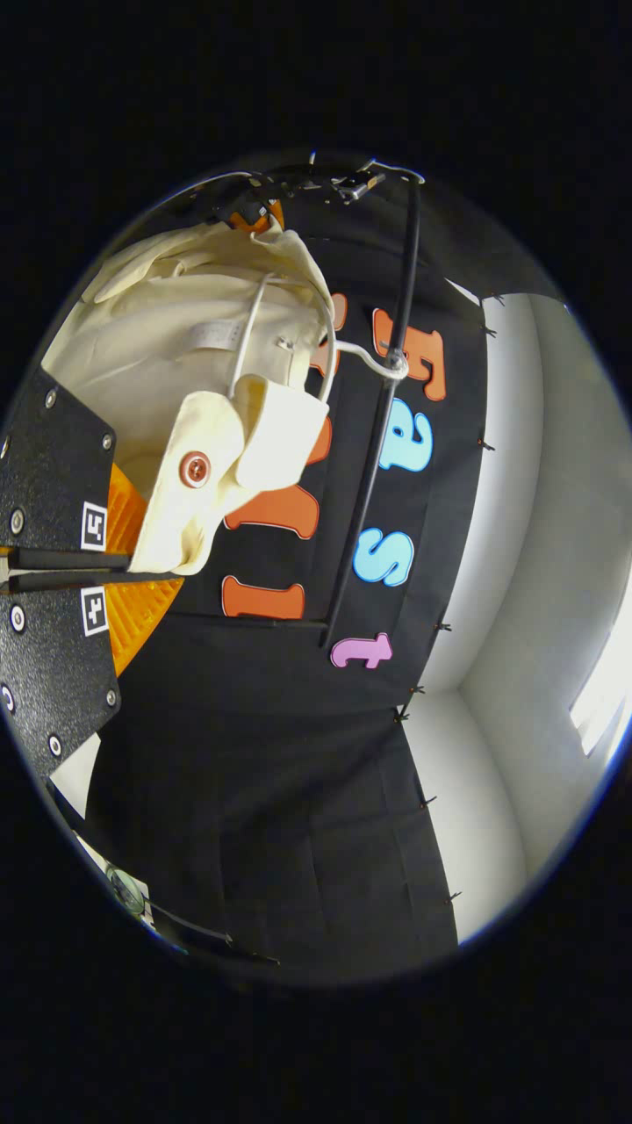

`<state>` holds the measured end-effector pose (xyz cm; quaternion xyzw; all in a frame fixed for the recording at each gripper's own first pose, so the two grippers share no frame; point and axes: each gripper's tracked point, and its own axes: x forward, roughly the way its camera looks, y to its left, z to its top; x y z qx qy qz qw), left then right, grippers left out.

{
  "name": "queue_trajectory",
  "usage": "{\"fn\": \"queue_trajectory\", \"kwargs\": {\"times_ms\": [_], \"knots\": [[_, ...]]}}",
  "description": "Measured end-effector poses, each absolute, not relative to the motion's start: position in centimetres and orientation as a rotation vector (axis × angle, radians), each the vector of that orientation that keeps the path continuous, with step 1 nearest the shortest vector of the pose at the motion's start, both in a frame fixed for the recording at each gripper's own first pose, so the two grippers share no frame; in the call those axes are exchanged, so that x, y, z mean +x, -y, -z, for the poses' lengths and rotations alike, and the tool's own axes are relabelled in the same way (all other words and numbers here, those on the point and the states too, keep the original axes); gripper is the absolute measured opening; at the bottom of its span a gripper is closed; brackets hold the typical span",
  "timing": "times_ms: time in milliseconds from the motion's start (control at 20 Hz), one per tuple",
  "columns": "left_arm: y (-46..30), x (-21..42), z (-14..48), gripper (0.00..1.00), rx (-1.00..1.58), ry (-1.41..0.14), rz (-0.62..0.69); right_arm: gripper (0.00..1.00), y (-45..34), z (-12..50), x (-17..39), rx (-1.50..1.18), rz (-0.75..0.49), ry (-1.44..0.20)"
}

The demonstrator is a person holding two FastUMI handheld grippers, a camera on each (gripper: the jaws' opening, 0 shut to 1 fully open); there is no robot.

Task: Grasp the clothes on the hanger with both hands and then place them into the laundry hamper below.

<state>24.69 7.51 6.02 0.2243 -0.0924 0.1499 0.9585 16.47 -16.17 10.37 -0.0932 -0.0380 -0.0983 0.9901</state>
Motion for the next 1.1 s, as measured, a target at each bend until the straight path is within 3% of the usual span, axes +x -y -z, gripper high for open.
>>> {"fn": "queue_trajectory", "kwargs": {"times_ms": [500, 850, 1100], "knots": [[-10.4, 29.7, -6.5, 0.13, 0.453, 0.178, -0.324, 0.01, 20.2, -18.2, 21.6, -0.201, 0.253, 0.113], [-13.8, 31.1, -1.2, 0.13, 0.418, 0.062, -0.367, 0.01, 19.4, -11.0, 26.3, -0.130, 0.185, -0.020], [-14.7, 27.6, 2.6, 0.13, 0.420, 0.020, -0.372, 0.00, 18.8, -4.3, 26.2, -0.078, 0.180, -0.092]]}}
